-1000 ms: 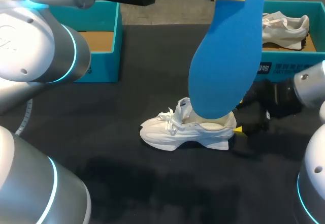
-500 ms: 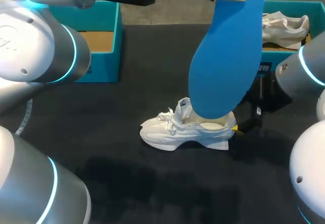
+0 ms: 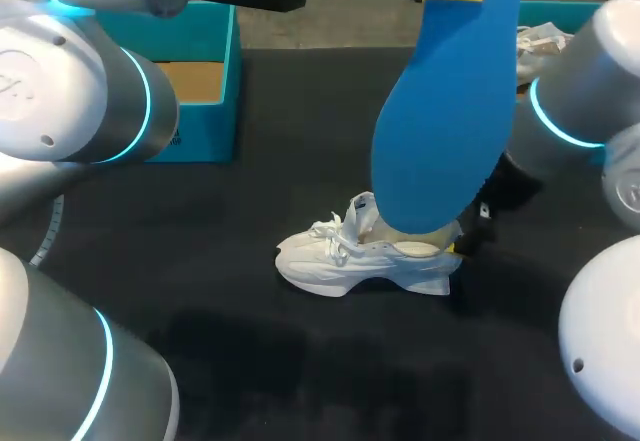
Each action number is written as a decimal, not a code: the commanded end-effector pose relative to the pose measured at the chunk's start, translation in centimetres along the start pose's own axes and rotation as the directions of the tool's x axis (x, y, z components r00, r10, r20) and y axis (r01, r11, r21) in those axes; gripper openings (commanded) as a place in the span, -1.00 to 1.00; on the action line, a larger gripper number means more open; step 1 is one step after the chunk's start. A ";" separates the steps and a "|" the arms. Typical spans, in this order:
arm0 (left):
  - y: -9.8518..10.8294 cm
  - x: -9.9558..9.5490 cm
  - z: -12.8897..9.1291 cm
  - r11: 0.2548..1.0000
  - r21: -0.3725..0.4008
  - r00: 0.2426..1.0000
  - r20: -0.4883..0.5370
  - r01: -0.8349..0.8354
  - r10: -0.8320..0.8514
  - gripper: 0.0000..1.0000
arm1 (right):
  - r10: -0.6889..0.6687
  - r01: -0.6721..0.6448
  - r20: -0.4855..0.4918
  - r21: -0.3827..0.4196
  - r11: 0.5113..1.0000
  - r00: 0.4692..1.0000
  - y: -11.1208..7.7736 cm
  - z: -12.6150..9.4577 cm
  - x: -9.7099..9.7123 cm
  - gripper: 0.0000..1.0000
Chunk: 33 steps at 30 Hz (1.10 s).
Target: Take the shoe out of the shoebox, open the shoe tongue, remove and reinsert the insole, then place the shoe into the shoebox
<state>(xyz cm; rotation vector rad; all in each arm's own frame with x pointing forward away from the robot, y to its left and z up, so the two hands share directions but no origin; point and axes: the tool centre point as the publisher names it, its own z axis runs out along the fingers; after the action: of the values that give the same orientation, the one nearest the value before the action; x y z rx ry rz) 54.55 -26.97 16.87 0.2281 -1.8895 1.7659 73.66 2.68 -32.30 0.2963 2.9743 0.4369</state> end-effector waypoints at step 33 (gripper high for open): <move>0.1 0.0 0.0 1.000 0.000 1.000 0.000 0.000 0.000 -1.00 | 0.042 -0.028 -0.036 0.334 0.942 0.998 2.3 0.7 -0.4 1.00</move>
<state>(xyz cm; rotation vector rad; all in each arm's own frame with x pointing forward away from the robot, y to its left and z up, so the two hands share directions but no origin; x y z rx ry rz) 54.55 -26.96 16.88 0.2281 -1.8895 1.7658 74.28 4.88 -31.94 0.3812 3.0756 -0.0717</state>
